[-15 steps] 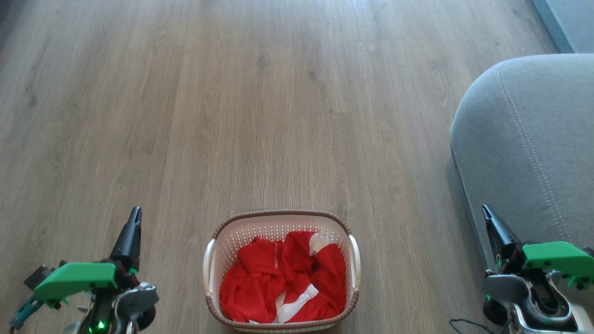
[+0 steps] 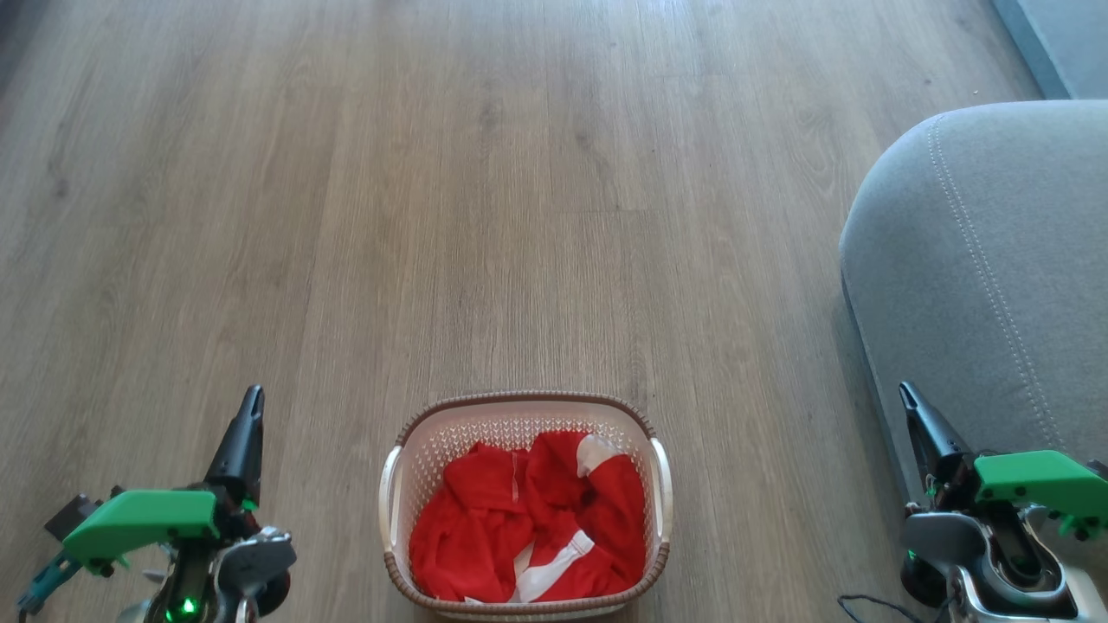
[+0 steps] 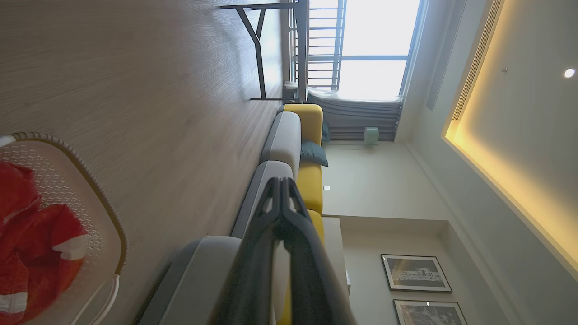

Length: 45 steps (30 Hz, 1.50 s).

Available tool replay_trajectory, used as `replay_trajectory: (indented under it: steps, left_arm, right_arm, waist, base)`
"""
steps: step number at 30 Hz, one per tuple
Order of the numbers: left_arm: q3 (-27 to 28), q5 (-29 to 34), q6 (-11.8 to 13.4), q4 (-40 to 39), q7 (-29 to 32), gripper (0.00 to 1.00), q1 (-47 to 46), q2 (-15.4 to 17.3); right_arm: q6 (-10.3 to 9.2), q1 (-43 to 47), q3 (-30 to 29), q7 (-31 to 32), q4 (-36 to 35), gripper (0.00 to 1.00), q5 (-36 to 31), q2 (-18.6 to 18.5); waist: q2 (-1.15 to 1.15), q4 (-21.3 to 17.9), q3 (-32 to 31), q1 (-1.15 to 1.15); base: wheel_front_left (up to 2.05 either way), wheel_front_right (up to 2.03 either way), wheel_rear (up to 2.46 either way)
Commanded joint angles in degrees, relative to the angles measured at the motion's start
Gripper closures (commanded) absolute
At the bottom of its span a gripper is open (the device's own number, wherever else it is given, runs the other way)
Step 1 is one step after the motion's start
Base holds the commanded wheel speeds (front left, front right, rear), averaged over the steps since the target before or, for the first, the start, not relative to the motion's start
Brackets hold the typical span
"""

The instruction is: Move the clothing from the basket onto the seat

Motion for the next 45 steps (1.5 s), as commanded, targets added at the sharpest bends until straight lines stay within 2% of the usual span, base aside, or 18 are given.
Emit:
replay_trajectory:
  steps: [1,37,38,39,41,45]
  left_arm:
    - [2.05,-0.32,-0.39,-1.96,0.41,1.00,-3.22,0.50]
    - [2.05,-0.32,-0.39,-1.96,0.41,1.00,-3.22,0.50]
    - [2.05,-0.32,-0.39,-1.96,0.41,0.00,-3.22,0.50]
    - [-0.04,0.01,0.05,0.23,-0.03,0.00,0.02,-0.02]
    - [-0.18,0.01,0.07,2.14,-0.07,0.00,1.08,-0.11]
    - [-0.12,0.12,0.05,2.94,-0.25,0.00,0.99,-0.10]
  right_arm:
    - [0.40,-0.86,0.99,0.42,-2.36,1.00,0.27,-0.38]
    - [0.40,-0.86,0.99,0.42,-2.36,1.00,0.27,-0.38]
    - [0.40,-0.86,0.99,0.42,-2.36,0.00,0.27,-0.38]
    - [0.00,-0.02,0.04,-0.01,0.20,0.00,-0.01,0.03]
    - [-0.01,0.37,0.20,-0.02,2.29,0.00,0.00,0.23]
    - [0.00,0.10,0.50,-0.24,2.91,0.00,-0.31,0.19]
  waist:
    - [0.00,0.00,0.00,0.00]
    - [0.00,0.00,0.00,0.00]
    - [0.00,0.00,0.00,0.00]
    - [0.00,0.00,0.00,0.00]
    - [0.00,0.00,0.00,0.00]
    - [0.00,-0.01,0.06,0.00]
  base:
    - [0.00,0.00,0.00]
    - [0.00,0.00,0.00]
    - [0.00,0.00,0.00]
    - [0.00,0.00,0.00]
    - [0.00,0.00,0.00]
    - [0.00,0.00,0.00]
